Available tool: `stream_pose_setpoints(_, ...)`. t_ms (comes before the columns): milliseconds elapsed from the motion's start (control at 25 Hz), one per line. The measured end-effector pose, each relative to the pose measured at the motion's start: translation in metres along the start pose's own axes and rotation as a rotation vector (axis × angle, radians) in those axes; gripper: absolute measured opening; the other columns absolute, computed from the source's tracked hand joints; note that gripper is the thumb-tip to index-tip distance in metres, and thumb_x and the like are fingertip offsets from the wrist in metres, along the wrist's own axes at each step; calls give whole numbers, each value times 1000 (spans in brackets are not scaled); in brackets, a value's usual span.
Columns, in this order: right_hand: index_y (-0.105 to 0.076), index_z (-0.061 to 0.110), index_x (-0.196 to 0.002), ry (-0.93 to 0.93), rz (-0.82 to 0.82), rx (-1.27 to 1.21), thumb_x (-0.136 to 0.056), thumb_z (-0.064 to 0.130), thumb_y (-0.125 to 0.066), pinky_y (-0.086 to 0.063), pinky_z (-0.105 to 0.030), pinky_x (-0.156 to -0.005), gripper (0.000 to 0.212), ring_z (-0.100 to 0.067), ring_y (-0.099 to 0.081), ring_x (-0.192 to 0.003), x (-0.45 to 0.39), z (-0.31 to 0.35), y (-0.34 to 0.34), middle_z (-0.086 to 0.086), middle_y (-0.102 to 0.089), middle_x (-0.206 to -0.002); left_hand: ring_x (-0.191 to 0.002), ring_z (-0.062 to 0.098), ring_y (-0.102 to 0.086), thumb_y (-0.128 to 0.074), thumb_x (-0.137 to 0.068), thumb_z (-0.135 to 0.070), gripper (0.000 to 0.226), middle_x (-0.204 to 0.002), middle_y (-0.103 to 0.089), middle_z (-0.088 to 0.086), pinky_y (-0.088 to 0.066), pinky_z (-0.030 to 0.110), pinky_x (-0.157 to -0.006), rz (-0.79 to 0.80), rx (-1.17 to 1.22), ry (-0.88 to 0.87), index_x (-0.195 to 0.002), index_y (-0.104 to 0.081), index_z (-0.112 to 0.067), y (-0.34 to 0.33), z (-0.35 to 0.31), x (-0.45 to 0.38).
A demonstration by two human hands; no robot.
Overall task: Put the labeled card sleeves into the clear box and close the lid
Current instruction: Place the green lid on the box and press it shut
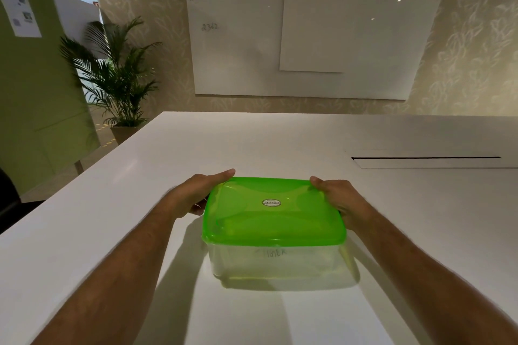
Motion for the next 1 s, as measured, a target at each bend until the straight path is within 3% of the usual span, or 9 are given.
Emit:
stream_pose_setpoints(160, -65, -16, -105, 8, 2, -16, -88, 23, -70, -52, -57, -89, 42, -36, -65, -84, -5, -3, 1, -36, -67, -106, -76, 28, -43, -75, -50, -80, 78, -92, -47, 11, -36, 35, -69, 132, 96, -7, -100, -59, -21, -8, 2, -5)
stream_pose_setpoints(320, -66, -15, -104, 3, -3, -49, -87, 22, -72, -54, -56, -87, 41, -36, -66, -81, -10, -8, 2, -33, -68, -101, -95, 31, -33, -81, -60, -61, 69, -109, -41, 11, -31, 43, -83, 185, 267, -16, -107, -58, -16, -13, 5, -7)
stream_pose_setpoints(520, -68, -14, -99, 5, -26, -62, -86, 22, -73, -56, -48, -77, 39, -31, -66, -67, -14, -11, 2, -28, -69, -88, -82, 33, -58, -78, -75, -40, 38, -100, -62, 23, -49, 41, -81, 125, 417, -4, -87, -75, -5, -20, 8, -5)
stream_pose_setpoints(640, -69, -13, -99, 11, -43, -48, -85, 22, -74, -56, -47, -77, 38, -32, -66, -72, -16, -10, 3, -29, -69, -92, -93, 34, -48, -75, -80, -42, 43, -106, -56, 25, -41, 45, -89, 125, 416, 7, -100, -72, -4, -20, 9, -4)
stream_pose_setpoints(800, -70, -11, -96, 18, -55, -24, -85, 23, -73, -56, -34, -62, 35, -26, -65, -59, -15, -10, 3, -23, -69, -81, -99, 31, -36, -80, -70, -49, 58, -112, -45, 17, -34, 44, -86, 132, 406, -16, -110, -65, -11, -19, 7, 0)
stream_pose_setpoints(880, -70, -10, -96, 26, -56, -11, -86, 23, -73, -56, -30, -55, 35, -24, -64, -54, -14, -10, 4, -21, -69, -78, -97, 31, -40, -83, -60, -56, 67, -112, -47, 14, -39, 44, -89, 137, 366, -32, -107, -64, -11, -19, 6, 4)
stream_pose_setpoints(1000, -70, -10, -95, 33, -46, -5, -86, 23, -73, -55, -27, -47, 35, -20, -65, -47, -11, -8, 4, -19, -68, -75, -92, 35, -60, -83, -59, -60, 81, -114, -64, 28, -50, 52, -97, 63, 352, -61, -110, -70, 1, -17, 6, 13)
Point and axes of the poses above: each hand's wrist, its own x-axis away from the middle knuckle, its own y-axis out of the back of the hand, z = x × y, the point moved 4 cm from there along -x, towards the middle knuckle
